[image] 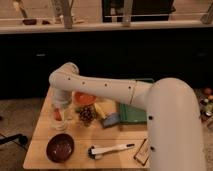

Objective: Place apple in paper cup

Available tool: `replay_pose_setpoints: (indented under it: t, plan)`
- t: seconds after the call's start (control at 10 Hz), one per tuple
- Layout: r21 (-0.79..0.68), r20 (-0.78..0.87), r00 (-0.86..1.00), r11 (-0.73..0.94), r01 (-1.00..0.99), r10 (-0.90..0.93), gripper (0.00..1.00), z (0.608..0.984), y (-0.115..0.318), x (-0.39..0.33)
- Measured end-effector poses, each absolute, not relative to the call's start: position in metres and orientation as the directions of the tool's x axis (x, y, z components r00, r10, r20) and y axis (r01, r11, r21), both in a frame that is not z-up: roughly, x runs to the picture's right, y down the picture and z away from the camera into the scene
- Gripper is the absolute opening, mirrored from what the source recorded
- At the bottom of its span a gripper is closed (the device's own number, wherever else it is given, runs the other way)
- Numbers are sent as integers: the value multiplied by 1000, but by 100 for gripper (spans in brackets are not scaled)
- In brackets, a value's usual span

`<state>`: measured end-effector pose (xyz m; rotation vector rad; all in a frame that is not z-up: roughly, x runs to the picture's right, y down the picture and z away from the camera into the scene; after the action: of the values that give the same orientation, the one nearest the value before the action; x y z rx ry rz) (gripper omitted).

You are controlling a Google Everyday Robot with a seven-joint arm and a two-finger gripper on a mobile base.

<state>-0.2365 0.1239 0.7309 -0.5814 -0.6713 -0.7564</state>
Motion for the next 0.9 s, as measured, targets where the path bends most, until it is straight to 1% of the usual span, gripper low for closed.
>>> replay_pose_setpoints:
  t: [0.1,0.3,0.4,0.5,0.6,0.7,0.8,0.9]
  plan:
    - [-237,735,537,585,776,-414,10,733,124,-237]
    - [-249,772,514,567,785,-374,30,738,125,-239]
    - [-256,782,506,553,793,-364,39,741,127,-239]
    - [-257,798,490,538,803,-351,52,743,129,-244]
    - [-258,804,483,529,809,-347,60,743,131,-246]
    - [-260,808,479,524,811,-342,71,744,131,-245]
    - [-259,812,476,521,813,-339,78,744,131,-245]
    - [-257,814,472,519,816,-338,80,743,131,-247]
